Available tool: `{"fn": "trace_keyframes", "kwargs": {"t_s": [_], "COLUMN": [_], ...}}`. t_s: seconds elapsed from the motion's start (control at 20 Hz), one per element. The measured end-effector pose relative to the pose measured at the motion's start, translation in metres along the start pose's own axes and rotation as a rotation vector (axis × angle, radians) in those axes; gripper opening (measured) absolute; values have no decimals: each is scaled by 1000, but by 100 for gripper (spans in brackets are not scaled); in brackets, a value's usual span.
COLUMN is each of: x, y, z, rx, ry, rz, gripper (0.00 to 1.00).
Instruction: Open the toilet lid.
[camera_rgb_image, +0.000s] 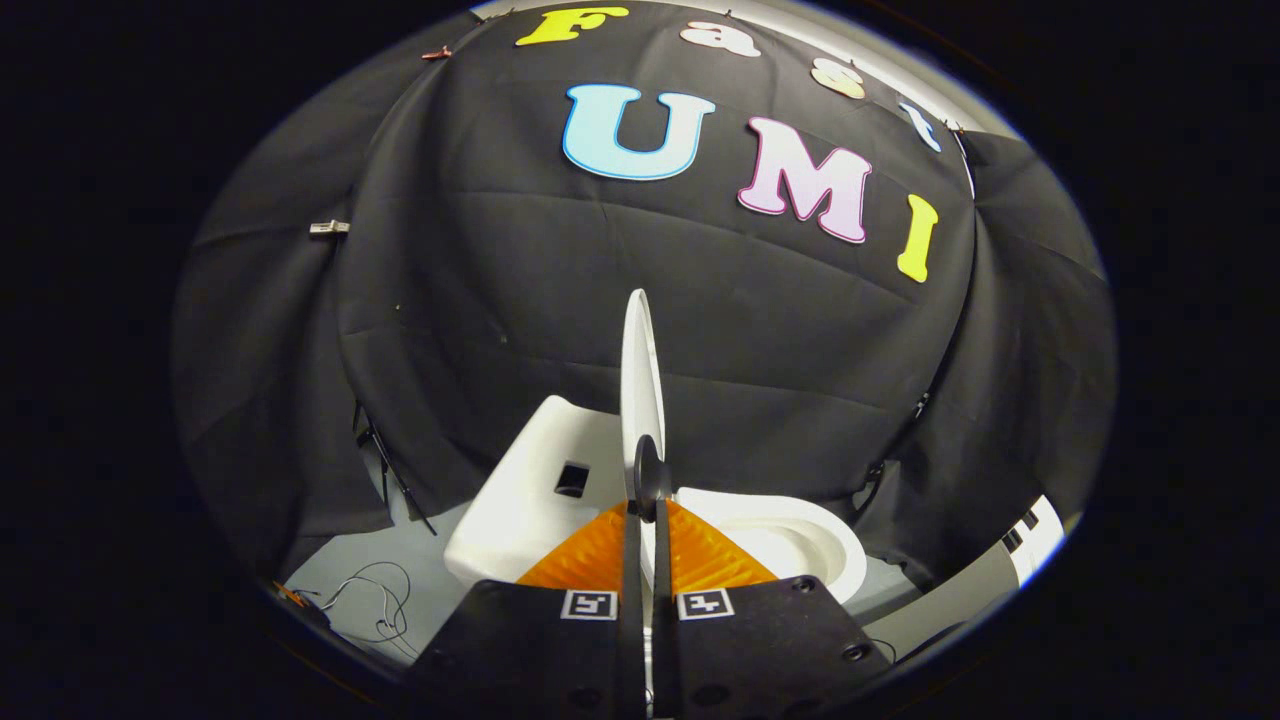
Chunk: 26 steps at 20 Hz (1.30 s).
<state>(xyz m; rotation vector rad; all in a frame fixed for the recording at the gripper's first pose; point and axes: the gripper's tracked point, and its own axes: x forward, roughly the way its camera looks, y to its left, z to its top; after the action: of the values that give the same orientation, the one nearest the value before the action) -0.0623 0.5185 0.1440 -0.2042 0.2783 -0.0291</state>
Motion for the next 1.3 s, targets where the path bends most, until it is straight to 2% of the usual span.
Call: {"fn": "trace_keyframes", "kwargs": {"t_s": [0.15,0.25,0.45,0.55,0.85,0.95,1.05,1.3], "x": [3,1,-1,0,-12,-23,-34,-39], "y": [1,3,15,8,3,-4,-17,-79], "z": [0,-1,-5,-2,13,22,30,51], "rx": [7,-4,-9,-50,-31,-13,27,69], "ry": [4,3,16,-7,-32,-38,-37,-66], "rz": [4,13,76,50,90,127,174,202], "gripper": [8,14,71,100,99,99,99,99]}}
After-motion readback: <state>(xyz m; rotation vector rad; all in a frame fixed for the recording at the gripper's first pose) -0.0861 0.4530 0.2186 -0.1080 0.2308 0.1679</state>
